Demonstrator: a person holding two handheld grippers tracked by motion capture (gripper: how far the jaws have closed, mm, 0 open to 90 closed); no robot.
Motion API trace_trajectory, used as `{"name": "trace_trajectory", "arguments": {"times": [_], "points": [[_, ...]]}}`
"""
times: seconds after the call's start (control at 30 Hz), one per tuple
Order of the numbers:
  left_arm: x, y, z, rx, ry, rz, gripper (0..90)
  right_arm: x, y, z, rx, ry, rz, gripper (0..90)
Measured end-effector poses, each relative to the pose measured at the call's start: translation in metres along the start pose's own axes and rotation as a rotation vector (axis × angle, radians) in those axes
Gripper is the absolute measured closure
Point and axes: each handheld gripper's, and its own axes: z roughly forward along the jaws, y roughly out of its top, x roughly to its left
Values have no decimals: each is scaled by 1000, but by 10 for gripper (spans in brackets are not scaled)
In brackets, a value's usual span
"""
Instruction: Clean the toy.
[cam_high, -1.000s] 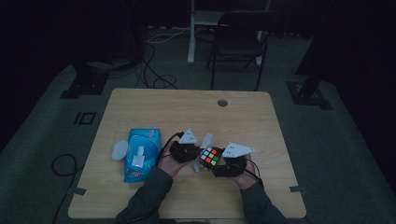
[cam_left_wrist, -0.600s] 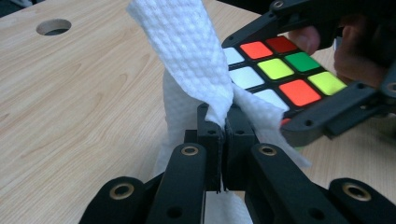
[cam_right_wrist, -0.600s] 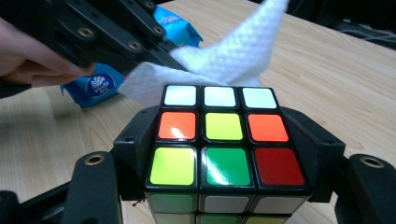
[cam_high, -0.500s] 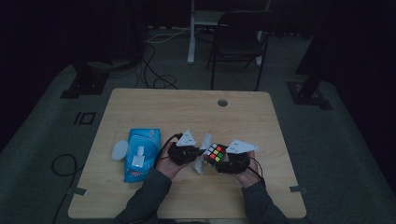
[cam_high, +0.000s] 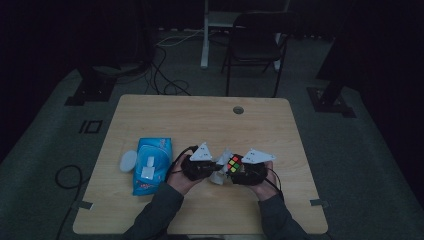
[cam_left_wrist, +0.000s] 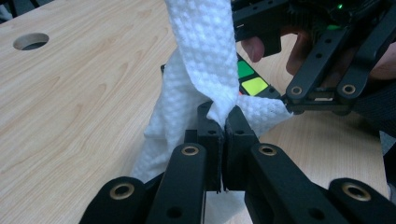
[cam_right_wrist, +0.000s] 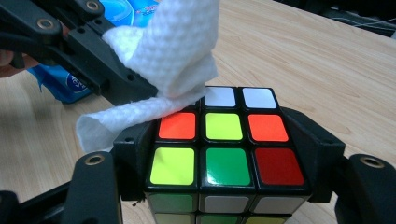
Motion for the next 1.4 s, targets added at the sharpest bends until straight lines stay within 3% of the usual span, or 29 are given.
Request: {"name": "trace_trajectory", "arguments": {"times": [0.27,0.67,1.03,1.2,1.4], "points": [[3,-4,1,-7,-6,-15,887,0,0,0,-4,-5,5,339],[2,-10,3,12,27,-18,887,0,-1,4,8,-25,29,340],[3,-13,4,23,43,-22,887,-1,1,3,-17,-34,61,340],[0,-17,10,55,45,-18,887,-3,1,2,-38,-26,81,340],[-5,-16,18,53,34,-22,887,-5,1,0,-52,-30,108,340]]}}
